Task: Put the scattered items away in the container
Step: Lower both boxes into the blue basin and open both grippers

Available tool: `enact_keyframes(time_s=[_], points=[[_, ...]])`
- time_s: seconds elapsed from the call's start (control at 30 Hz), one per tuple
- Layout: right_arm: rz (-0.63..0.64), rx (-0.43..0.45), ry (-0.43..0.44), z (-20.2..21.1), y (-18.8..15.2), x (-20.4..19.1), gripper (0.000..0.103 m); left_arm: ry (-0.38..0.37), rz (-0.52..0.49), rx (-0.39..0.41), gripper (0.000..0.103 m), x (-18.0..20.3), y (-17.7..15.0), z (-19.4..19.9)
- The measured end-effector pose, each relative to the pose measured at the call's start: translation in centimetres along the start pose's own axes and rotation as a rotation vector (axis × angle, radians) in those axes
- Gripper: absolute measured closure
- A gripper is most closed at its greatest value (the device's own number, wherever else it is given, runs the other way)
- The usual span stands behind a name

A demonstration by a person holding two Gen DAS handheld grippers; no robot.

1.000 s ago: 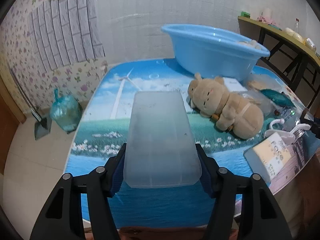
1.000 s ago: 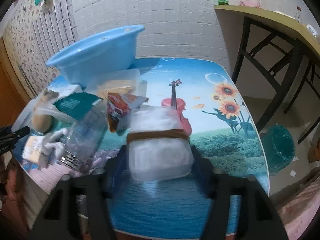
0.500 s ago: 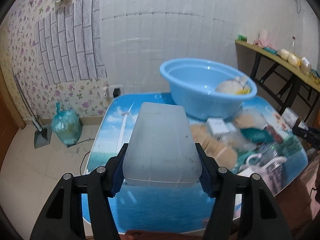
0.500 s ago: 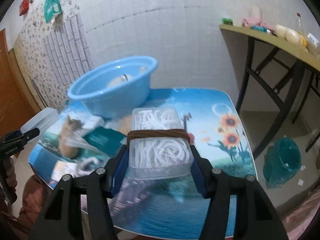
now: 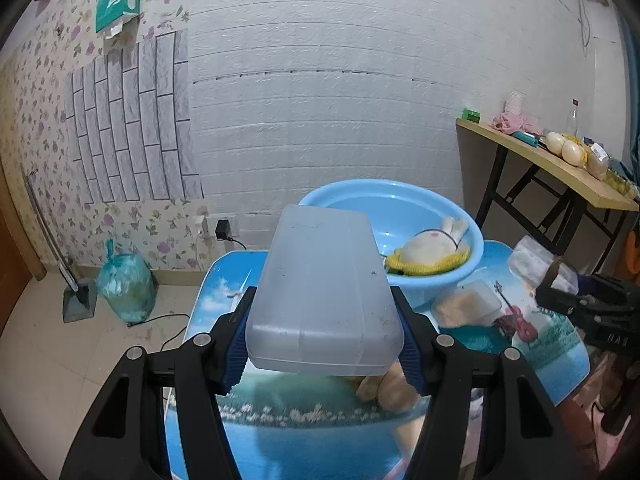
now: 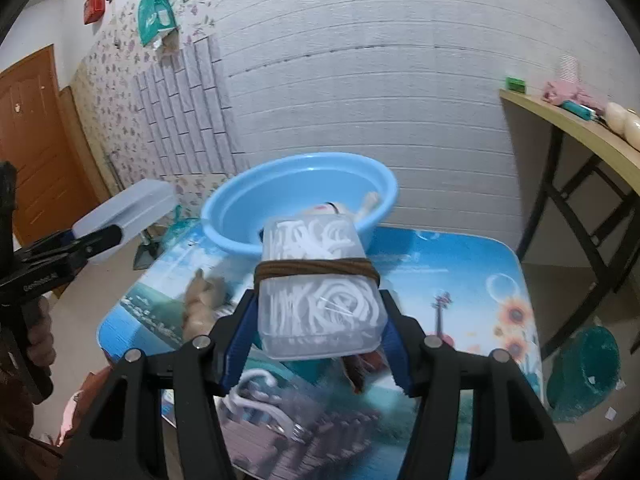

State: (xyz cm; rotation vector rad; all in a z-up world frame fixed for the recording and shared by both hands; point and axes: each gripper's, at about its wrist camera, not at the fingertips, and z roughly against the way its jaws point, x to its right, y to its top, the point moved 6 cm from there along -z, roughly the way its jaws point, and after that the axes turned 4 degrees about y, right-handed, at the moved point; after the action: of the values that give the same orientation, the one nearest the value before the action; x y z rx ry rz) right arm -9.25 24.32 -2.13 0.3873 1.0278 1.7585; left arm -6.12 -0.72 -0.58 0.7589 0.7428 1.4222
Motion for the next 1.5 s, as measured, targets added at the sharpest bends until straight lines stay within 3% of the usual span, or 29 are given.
enact_keyframes(time_s=[0.23,0.67,1.23,1.5], points=[[0.025,0.018,0.036,-1.1,1.7,-1.1,0.046,-0.034,-0.006,0.021,0.042,1.6,1.6,-1.2],[0.023,0.003,0.049,-4.5,3.7,-0.4,0.046,-0.081,-0.069,-0.029,0.042,5.0,2.8,-6.6],[0.024,-0.04,0.044,-10.4,5.3,1.4,0.045,-0.103,-0.102,-0.129,0.041,6.0,1.8,-12.1],[0.009,-0.063,0.033,-11.9,5.7,1.5,0.043,-0.095,-0.087,-0.128,0.041,5.4,2.2,-12.6]])
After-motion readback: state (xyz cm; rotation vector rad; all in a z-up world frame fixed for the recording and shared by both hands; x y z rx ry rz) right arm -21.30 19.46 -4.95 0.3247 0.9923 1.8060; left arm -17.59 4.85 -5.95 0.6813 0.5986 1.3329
